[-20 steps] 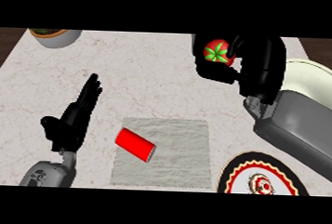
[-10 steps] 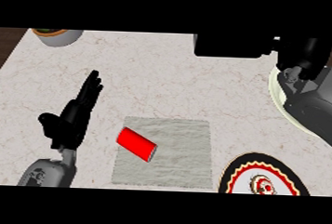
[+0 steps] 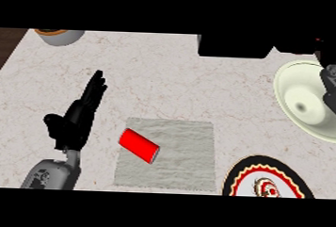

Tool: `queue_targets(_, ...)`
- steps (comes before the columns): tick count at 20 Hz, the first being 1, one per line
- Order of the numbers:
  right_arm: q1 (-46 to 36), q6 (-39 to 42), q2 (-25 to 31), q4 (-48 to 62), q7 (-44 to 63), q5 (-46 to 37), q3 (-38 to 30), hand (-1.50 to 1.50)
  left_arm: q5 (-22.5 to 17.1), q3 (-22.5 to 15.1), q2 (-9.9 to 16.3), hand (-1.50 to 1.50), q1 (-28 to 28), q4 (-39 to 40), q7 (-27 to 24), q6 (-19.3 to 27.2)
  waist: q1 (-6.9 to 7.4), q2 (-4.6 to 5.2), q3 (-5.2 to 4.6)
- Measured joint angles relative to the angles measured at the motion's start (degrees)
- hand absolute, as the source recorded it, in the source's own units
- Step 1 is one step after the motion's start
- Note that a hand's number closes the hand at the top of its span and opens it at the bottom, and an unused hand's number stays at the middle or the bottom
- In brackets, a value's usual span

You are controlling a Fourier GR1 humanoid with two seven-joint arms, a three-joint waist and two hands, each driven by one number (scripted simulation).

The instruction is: Pick the tomato from the placemat and place it in the bowl

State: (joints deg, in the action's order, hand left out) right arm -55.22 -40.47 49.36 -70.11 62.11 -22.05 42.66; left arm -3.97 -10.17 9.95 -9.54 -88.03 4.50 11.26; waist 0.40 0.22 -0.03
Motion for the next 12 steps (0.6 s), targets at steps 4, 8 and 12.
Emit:
queue_targets(4, 2.92, 1.41, 0.62, 5.22, -4.48, 1.23, -1.62, 1.5, 0.41, 0.13, -0.08, 0.0, 0.24, 0.26, -0.36, -0.3, 0.06, -0.01, 0.03)
queue_targets(8, 6.17, 2.15, -0.02, 11.37, -10.47, 2.1, -4.62, 1.5, 0.75, 0.44, -0.32, 0.0, 0.19, 0.13, -0.06, -0.47, 0.14, 0.01, 0.06)
queue_targets(12, 9.11, 2.22, -1.37, 18.97, -18.62, 3.35, -8.2, 1.5, 0.77, 0.74, -0.57, 0.0, -0.12, -0.48, 0.83, -0.8, 0.33, 0.08, 0.08)
